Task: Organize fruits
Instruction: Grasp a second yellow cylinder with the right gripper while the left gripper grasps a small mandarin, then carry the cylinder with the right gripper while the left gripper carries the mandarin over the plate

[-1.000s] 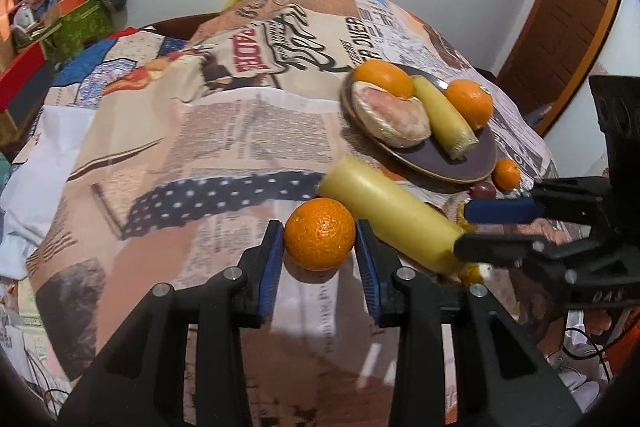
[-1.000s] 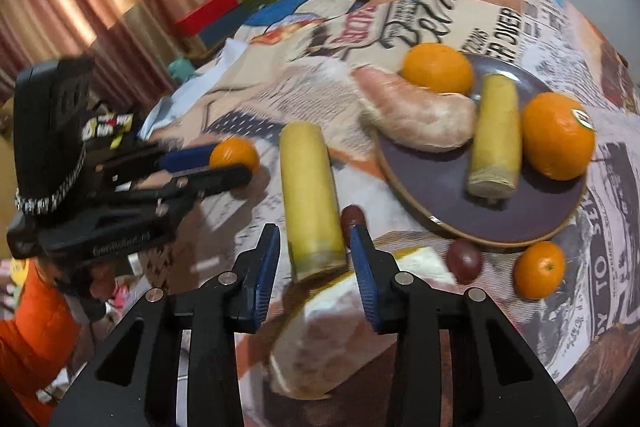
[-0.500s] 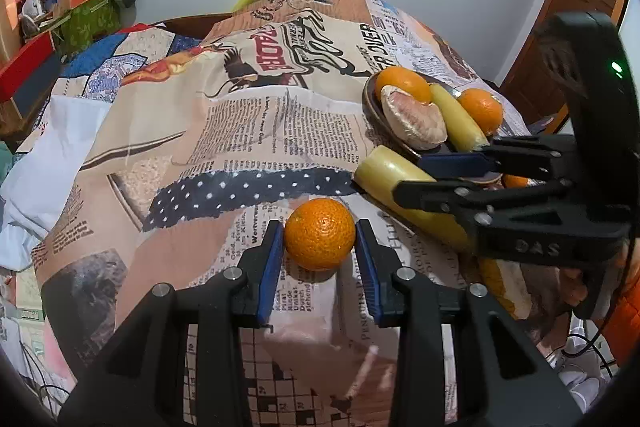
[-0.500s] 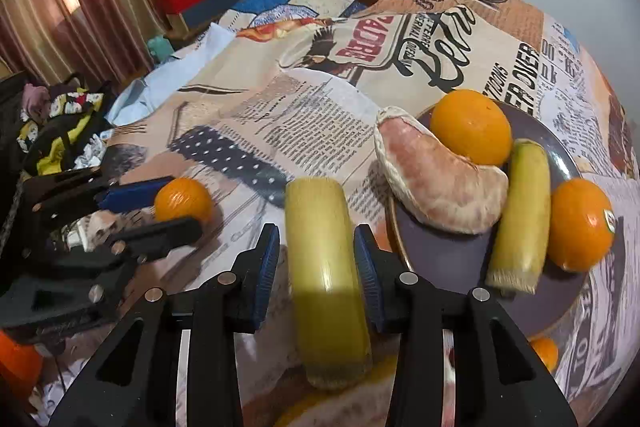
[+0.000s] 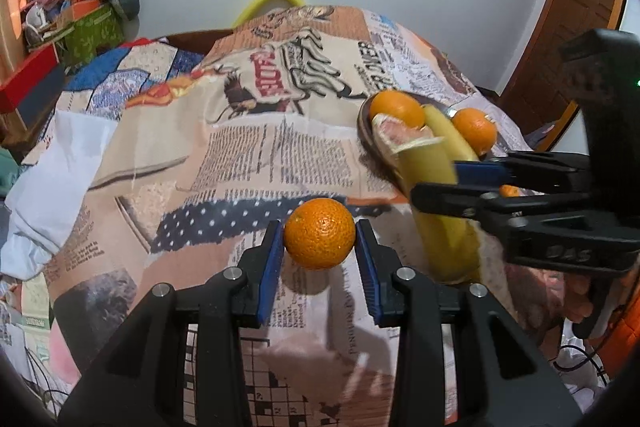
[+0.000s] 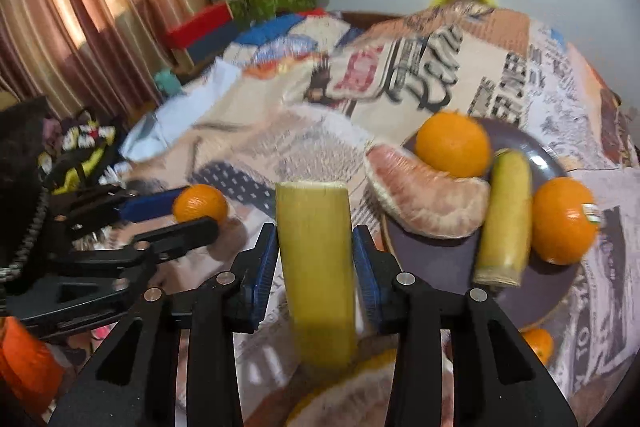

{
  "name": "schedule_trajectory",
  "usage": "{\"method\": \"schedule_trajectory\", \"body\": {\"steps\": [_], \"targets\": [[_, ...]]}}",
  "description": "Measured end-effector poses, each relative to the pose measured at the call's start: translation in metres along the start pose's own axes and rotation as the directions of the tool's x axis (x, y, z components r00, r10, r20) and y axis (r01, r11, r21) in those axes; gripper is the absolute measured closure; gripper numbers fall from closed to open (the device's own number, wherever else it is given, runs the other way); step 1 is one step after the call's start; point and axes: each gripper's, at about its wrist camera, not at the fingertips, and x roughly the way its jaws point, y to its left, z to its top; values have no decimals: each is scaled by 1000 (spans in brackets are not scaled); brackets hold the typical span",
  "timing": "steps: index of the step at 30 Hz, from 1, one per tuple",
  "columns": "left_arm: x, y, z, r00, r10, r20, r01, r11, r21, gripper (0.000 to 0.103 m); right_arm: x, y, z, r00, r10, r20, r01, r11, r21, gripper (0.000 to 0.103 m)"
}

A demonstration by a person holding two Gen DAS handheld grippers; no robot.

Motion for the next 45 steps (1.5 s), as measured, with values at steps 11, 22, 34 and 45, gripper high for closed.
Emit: {"method": "schedule_trajectory", "body": {"steps": [11, 22, 34, 45], "targets": [[-28, -36, 22, 997, -28, 78, 24, 998, 50, 67, -79, -20, -4, 982, -48, 185, 34, 996, 80, 70], [-11, -75, 41, 993, -96, 71, 88, 991, 98, 67, -126, -63, -16, 943, -202, 265, 163, 973, 163, 70], [48, -98, 48, 993, -115, -31, 118, 984, 134, 67, -98, -101, -26, 954, -229, 196, 190, 962, 198, 70], [95, -110, 47, 986, -125, -110, 141, 978, 155, 67, -62, -109, -19, 963, -220, 156, 195, 967, 165, 70]]}}
